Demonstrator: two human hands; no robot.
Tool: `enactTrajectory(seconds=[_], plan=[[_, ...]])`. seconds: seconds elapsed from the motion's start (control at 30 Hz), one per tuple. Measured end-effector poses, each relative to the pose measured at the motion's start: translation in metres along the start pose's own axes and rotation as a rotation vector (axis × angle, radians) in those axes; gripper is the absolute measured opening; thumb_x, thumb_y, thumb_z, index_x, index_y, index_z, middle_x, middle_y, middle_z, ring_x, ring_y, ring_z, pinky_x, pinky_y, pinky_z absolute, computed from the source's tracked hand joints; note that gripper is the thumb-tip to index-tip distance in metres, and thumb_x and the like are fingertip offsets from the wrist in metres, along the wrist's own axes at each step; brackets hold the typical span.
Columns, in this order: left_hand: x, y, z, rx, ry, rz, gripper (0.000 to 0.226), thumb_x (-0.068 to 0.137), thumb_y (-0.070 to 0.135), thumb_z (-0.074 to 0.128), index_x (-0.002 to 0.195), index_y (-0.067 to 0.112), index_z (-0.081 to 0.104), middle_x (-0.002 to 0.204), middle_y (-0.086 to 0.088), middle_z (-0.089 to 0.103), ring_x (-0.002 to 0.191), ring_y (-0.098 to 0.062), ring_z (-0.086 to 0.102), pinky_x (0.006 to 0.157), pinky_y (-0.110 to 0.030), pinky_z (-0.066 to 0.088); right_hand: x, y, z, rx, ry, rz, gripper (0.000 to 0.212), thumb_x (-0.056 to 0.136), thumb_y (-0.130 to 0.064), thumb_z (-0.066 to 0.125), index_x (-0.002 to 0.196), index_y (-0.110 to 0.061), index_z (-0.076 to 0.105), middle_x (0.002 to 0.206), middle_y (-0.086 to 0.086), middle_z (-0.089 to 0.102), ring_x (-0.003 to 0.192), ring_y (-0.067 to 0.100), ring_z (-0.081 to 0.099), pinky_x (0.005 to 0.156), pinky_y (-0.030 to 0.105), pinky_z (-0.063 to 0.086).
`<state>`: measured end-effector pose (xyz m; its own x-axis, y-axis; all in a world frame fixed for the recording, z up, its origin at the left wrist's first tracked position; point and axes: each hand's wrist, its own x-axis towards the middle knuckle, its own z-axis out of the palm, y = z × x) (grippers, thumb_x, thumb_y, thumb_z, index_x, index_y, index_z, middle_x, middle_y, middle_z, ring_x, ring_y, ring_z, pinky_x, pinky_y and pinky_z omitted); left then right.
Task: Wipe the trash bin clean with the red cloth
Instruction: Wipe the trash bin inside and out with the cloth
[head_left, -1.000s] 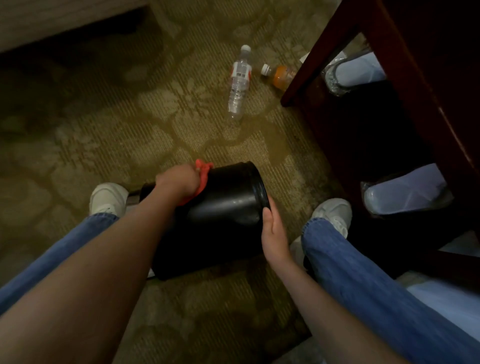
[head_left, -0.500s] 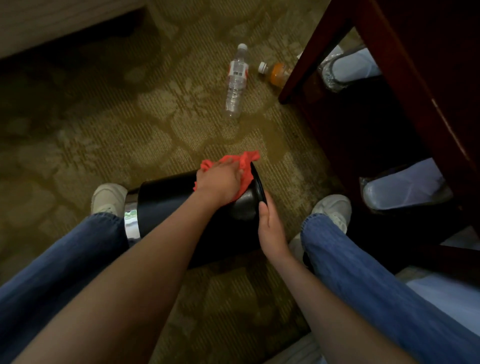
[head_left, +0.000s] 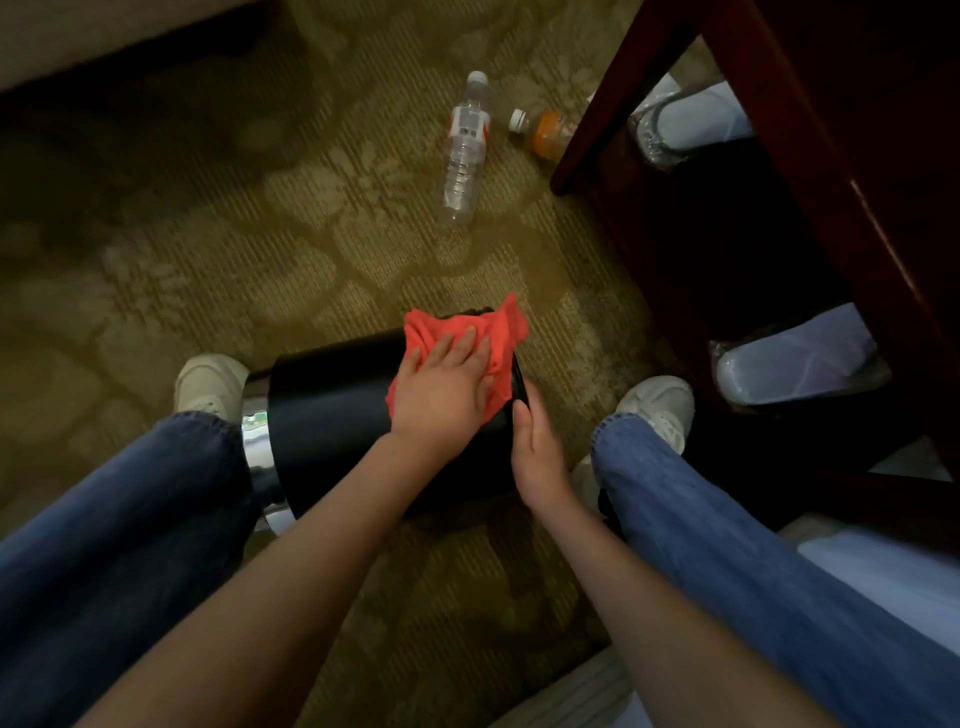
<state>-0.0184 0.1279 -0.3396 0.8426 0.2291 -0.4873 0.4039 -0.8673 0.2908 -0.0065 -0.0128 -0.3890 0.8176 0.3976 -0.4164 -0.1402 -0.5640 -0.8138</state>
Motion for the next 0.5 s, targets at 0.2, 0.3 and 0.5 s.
enactTrajectory(seconds=[0.2, 0.3, 0.5], plan=[[-0.024, 0.007, 0.007, -0.026, 0.002, 0.008, 0.049, 0.098, 0.040, 0.031, 0.145, 0.027, 0.033, 0.155, 0.005, 0.026, 0.142, -0.016, 0.026, 0.109, -0.038, 0.025, 0.004, -0.010, -0.003, -0.168, 0.162, -0.113, 0.046, 0.092, -0.033, 0.032, 0.118, -0.007, 0.060, 0.110, 0.008, 0.064, 0.101, 0.016, 0.057, 0.089, 0.032, 0.045], [-0.048, 0.011, 0.023, -0.034, 0.018, 0.031, 0.050, 0.087, 0.036, 0.035, 0.127, 0.019, 0.059, 0.134, -0.001, 0.057, 0.121, -0.019, 0.056, 0.091, -0.039, 0.049, 0.010, -0.013, -0.003, -0.245, 0.211, -0.148, 0.043, 0.088, -0.033, 0.031, 0.102, -0.005, 0.061, 0.094, 0.009, 0.063, 0.088, 0.024, 0.058, 0.081, 0.044, 0.048], [-0.064, -0.005, 0.032, 0.035, 0.108, -0.087, 0.049, 0.086, 0.033, 0.035, 0.122, 0.015, 0.064, 0.127, -0.004, 0.062, 0.119, -0.020, 0.058, 0.098, -0.048, 0.046, 0.003, 0.003, 0.003, -0.316, 0.245, -0.173, 0.050, 0.096, -0.042, 0.032, 0.110, -0.003, 0.060, 0.104, 0.009, 0.063, 0.097, 0.023, 0.057, 0.086, 0.044, 0.046]])
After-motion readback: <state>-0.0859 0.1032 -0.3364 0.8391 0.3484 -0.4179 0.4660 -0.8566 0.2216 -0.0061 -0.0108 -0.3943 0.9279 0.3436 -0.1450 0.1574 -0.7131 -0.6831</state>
